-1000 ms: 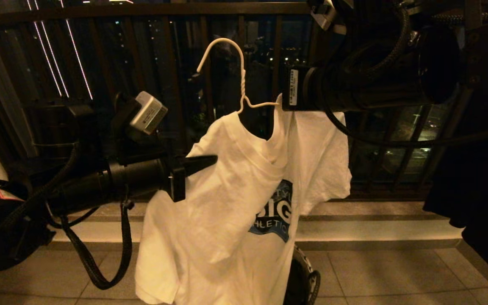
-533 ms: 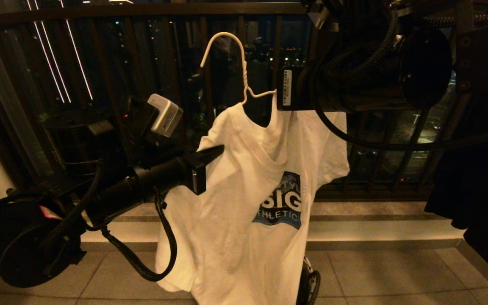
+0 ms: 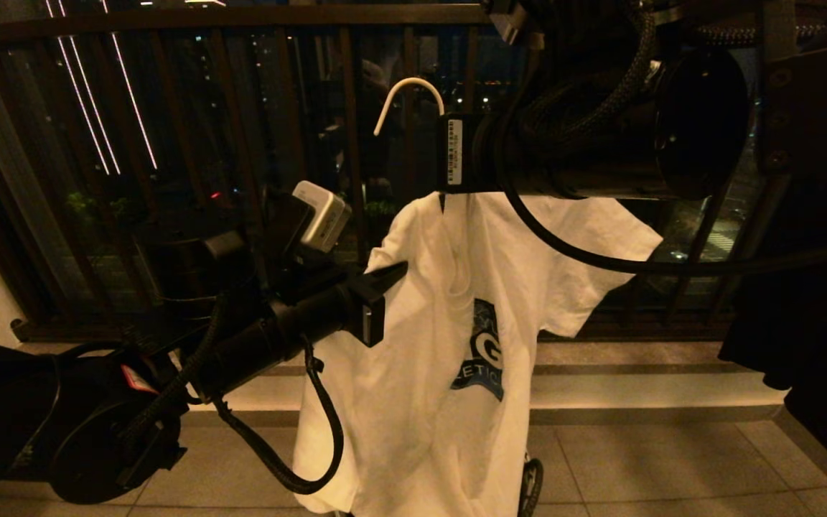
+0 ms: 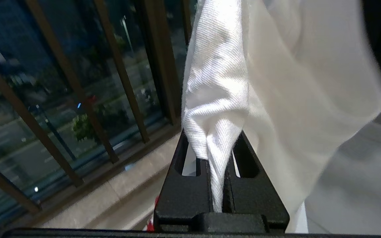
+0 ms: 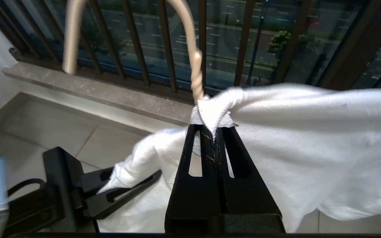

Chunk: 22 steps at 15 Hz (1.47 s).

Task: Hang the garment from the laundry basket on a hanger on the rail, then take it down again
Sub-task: Hang the clothes on the clothes rack

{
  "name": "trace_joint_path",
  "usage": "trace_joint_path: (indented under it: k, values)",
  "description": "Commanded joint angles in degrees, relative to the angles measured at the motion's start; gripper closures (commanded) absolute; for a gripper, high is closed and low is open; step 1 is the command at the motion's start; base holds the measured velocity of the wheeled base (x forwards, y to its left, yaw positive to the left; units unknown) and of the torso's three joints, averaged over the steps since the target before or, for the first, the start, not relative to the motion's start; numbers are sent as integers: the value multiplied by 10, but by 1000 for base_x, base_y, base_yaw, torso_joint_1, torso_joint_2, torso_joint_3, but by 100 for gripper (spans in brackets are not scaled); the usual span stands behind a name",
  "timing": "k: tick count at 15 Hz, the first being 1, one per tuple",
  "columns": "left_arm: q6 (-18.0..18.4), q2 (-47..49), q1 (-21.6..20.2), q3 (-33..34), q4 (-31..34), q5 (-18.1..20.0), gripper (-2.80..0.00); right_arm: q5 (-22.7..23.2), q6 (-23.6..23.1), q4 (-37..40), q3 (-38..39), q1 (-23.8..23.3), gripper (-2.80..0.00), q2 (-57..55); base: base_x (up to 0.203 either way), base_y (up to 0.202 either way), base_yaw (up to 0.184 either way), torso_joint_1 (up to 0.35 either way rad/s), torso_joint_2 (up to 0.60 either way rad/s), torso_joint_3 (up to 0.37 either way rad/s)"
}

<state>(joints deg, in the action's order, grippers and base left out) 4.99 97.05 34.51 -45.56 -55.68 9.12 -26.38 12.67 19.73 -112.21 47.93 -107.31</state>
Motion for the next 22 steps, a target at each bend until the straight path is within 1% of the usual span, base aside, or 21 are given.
trace_joint_path:
  k: [1, 3, 5, 6, 7, 9, 10, 14, 15, 16, 17, 19, 20, 22]
  values:
    - [0, 2, 0, -1, -8, -1, 0, -6, 1, 1, 0, 1, 0, -4, 0, 0, 0, 0, 0, 0]
    - [-1, 0, -1, -1, -10, -1, 0, -17, 0, 1, 0, 1, 0, -1, 0, 0, 0, 0, 0, 0]
    - [-13, -3, -2, -4, -11, -1, 0, -17, 0, 4, 0, 1, 0, 1, 0, 0, 0, 0, 0, 0]
    - [-18, -4, -4, -3, -16, -1, 0, -17, -1, 4, 0, 2, -188, 2, 0, 0, 0, 0, 0, 0]
    - [-22, 0, -6, -3, -35, -1, 0, -17, -5, 4, 0, 2, -280, 3, 0, 0, 0, 0, 0, 0]
    - [-30, 9, -13, -3, -74, 0, 0, -18, -7, 4, 0, 4, -280, 6, 0, 0, 0, 0, 0, 0]
    - [-31, 10, -15, -3, -81, 0, 0, -18, -7, 5, 1, 5, -280, 8, 0, 0, 0, 0, 0, 0]
    - [-33, 10, -26, -8, -81, 0, 0, -33, -12, 9, 5, 14, -280, 18, 0, 0, 0, 0, 0, 0]
    - [-36, 9, -32, -8, -81, 1, 0, -37, -14, 19, 7, 17, -280, 29, 0, 0, 0, 0, 0, 0]
    - [-42, 7, -36, -7, -81, 6, 0, -55, -14, 45, 8, 19, -280, 37, 0, 0, 0, 0, 0, 0]
    - [-48, 5, -36, -6, -81, 9, 0, -72, -14, 62, 10, 20, 0, 45, 0, 0, 0, 0, 0, 0]
    - [-54, 4, -36, -6, -82, 13, 0, -75, -13, 69, 24, 21, 0, 66, 0, 0, 0, 0, 0, 0]
    - [-62, 5, -36, -5, -83, 21, 0, -75, -12, 69, 29, 21, 0, 74, 0, 0, 0, 0, 0, 0]
    - [-89, 0, -37, -5, -83, 42, 0, -77, -16, 71, 32, 21, 0, 86, 0, 0, 0, 0, 0, 0]
